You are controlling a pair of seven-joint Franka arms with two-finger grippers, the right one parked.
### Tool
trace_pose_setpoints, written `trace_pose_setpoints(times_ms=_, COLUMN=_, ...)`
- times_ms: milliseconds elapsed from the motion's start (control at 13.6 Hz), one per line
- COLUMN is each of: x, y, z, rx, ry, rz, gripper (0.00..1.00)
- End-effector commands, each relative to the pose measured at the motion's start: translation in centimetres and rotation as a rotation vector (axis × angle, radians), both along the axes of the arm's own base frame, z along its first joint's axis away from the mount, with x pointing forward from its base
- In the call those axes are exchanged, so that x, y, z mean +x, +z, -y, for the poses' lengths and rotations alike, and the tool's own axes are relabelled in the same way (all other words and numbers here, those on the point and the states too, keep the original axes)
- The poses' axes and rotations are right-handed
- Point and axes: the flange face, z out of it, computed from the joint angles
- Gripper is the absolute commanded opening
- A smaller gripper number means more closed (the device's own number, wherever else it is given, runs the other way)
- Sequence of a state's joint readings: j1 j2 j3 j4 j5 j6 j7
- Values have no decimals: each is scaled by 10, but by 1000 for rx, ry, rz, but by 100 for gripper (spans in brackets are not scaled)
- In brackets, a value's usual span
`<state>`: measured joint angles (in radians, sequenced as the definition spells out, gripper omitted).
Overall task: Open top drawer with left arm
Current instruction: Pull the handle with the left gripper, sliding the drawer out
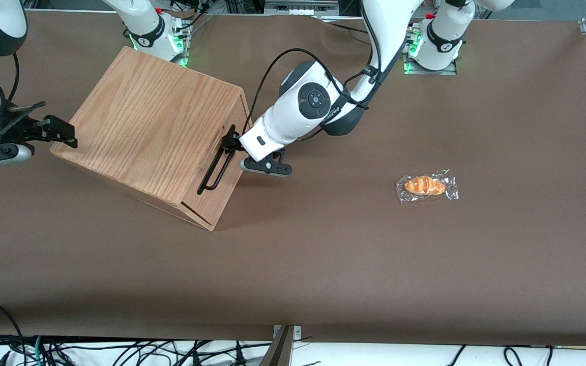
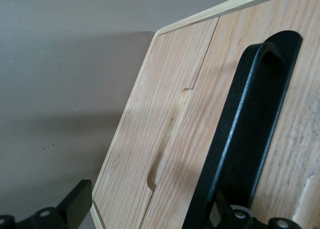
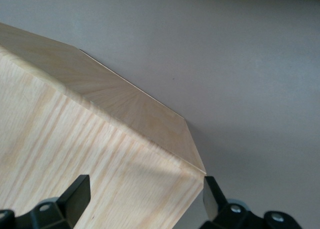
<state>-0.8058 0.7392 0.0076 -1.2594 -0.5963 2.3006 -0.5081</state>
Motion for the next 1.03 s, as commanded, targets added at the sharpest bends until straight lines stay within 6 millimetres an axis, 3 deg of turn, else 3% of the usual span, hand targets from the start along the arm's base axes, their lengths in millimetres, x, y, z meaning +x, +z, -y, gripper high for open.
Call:
trace_pose_setpoints(times_ms=0, x=17, y=-5, z=-11, rx=32, ry=16, rz=26, gripper=100)
trace_pose_setpoints(times_ms=588, x=54, y=1, z=-53, rx=39, ry=72, rz=13, gripper=100)
trace_pose_setpoints(times_ms=955, x=84, y=2, z=-91, rx=44, ry=124, rz=1, gripper=100)
